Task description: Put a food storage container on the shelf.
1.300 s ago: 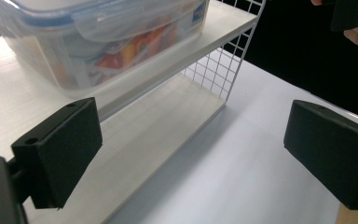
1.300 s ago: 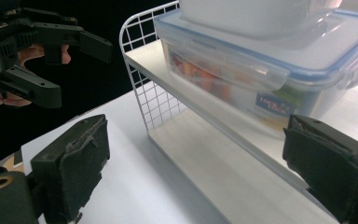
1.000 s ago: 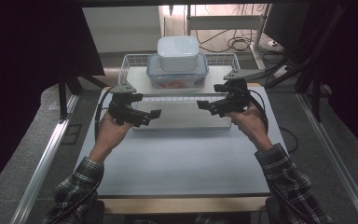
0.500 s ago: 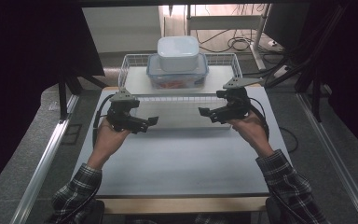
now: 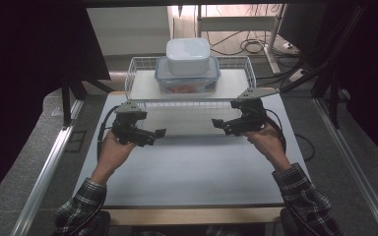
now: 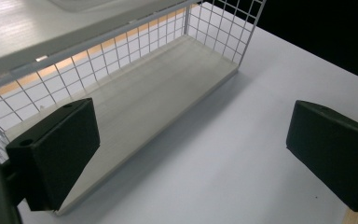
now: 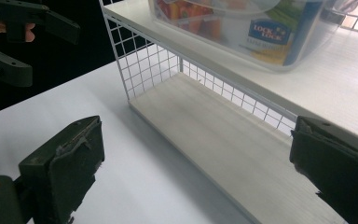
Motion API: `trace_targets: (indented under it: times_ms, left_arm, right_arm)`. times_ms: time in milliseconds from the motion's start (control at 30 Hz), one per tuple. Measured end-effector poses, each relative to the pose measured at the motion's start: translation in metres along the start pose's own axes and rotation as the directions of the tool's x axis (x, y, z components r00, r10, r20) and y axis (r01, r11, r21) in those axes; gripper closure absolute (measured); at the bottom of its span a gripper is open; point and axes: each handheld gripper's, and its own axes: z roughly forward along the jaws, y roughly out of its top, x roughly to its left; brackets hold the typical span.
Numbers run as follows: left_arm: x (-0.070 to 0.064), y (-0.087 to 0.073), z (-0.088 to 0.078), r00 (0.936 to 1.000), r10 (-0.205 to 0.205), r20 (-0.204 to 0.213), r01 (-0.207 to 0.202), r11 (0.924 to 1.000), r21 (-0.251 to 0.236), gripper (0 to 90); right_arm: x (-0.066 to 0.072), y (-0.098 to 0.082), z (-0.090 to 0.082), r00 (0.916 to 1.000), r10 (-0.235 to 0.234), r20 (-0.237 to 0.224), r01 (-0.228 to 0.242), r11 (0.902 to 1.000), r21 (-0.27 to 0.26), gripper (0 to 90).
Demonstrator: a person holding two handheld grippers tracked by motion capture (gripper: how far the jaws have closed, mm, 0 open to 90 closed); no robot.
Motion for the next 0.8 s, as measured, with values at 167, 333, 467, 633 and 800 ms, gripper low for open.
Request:
trace_targets:
  times_ms: [167, 333, 467, 633, 800]
  left_arm:
    - [-0.003, -0.005, -0.001, 1.0000, 0.002, -0.001, -0.002, 1.0000, 0.004, 2.3]
    - [-0.006, -0.012, -0.002, 0.9999, 0.009, -0.007, -0.009, 0.9999, 0.007, 2.4]
    - [-0.008, -0.020, -0.001, 1.0000, 0.001, -0.006, -0.001, 1.0000, 0.004, 2.5]
    - [-0.012, -0.029, 0.001, 1.0000, 0.005, -0.008, -0.005, 1.0000, 0.005, 2.5]
    - [-0.014, -0.038, 0.003, 1.0000, -0.006, -0.006, 0.006, 1.0000, -0.005, 2.4]
  right_arm:
    - [0.000, -0.004, -0.003, 1.0000, 0.008, 0.000, -0.008, 1.0000, 0.001, 3.0]
    - [0.002, -0.011, -0.005, 1.0000, 0.007, -0.002, -0.007, 1.0000, 0.007, 3.0]
    - [0.004, -0.018, -0.004, 1.0000, -0.001, -0.002, 0.001, 0.9999, 0.014, 3.3]
    - [0.006, -0.027, -0.002, 1.0000, -0.006, -0.006, 0.007, 0.9997, 0.024, 3.6]
    - [0.008, -0.036, 0.000, 0.9999, -0.010, -0.005, 0.010, 0.9996, 0.026, 4.1]
